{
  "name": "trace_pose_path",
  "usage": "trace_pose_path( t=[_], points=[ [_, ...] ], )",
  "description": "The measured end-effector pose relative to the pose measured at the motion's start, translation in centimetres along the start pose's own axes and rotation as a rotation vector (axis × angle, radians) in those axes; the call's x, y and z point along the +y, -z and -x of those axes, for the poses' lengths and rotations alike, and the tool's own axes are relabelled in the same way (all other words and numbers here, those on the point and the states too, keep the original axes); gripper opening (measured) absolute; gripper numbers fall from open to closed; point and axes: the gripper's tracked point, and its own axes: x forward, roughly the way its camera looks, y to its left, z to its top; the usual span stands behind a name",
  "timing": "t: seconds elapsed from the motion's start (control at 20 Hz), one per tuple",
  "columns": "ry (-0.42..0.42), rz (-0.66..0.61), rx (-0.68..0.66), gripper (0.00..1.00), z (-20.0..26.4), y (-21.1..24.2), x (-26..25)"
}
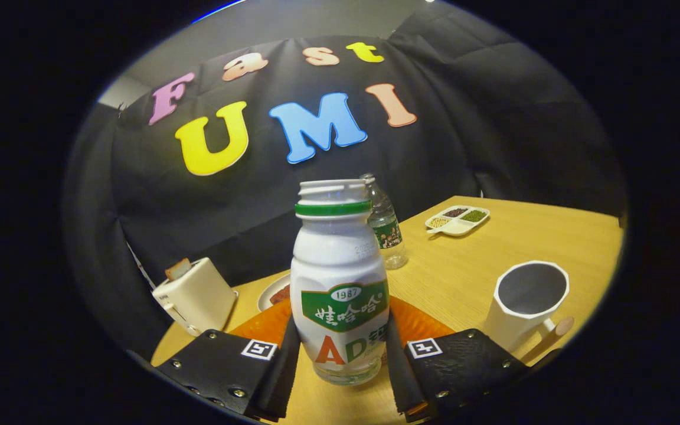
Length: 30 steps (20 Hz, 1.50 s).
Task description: Take the bottle from table, then pour the juice into the cup, finally place the bottle on the coaster
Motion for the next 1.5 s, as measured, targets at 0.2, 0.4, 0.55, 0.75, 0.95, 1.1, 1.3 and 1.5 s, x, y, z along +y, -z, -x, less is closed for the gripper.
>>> trace_pose_path(
  t=[0.2,0.4,0.55,0.75,0.95,1.1,1.3,1.5],
  points=[
    [0.061,0.182,0.005,0.66,-0.5,0.3,0.8],
    [0.062,0.295,0.023,0.66,-2.0,1.3,1.5],
    [0.045,0.315,0.029,0.66,-3.7,2.0,2.0],
    [0.041,0.302,0.027,0.66,-5.2,2.2,1.2],
    [0.051,0.284,0.018,0.66,-5.5,2.0,0.3],
    [0.053,0.26,0.015,0.66,-5.7,1.9,-0.1],
    [0.047,0.229,0.017,0.66,-6.0,2.1,-0.5],
    [0.037,0.196,0.012,0.68,-5.7,2.1,-0.7]
  ],
)
